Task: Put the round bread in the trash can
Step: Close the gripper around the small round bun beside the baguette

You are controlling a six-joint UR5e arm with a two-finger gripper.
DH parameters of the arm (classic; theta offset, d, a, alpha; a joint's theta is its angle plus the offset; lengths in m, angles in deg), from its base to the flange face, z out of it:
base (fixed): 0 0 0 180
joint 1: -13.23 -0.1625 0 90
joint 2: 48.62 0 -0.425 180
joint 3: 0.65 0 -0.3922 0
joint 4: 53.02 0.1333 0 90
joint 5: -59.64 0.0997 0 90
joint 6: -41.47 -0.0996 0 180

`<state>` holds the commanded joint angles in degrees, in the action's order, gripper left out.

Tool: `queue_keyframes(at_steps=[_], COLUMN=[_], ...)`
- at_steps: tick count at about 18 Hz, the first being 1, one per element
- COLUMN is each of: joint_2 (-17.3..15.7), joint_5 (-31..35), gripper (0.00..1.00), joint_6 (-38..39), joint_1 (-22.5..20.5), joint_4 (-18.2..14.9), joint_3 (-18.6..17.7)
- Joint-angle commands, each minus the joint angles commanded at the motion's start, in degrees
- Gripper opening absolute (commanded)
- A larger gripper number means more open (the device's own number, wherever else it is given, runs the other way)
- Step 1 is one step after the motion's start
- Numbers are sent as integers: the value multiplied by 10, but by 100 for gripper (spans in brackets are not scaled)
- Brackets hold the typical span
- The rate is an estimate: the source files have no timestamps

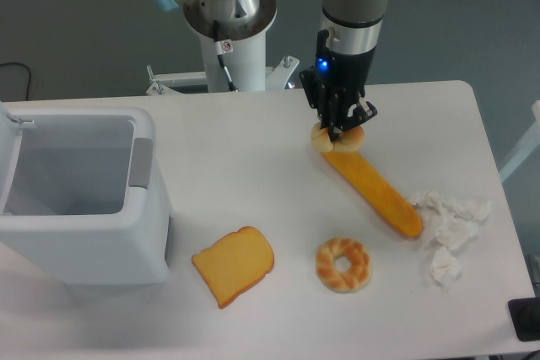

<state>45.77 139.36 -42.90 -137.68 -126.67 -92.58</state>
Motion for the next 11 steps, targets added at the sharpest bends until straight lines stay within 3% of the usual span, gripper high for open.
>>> queue_keyframes(at_steps=[2, 11], joint_2=[-5, -6], joint_5=[-2, -2], gripper=[9, 9], joint_6=[0, 1], joint_1=[2, -2], joint_4=[4, 2], joint_3=[-16, -4])
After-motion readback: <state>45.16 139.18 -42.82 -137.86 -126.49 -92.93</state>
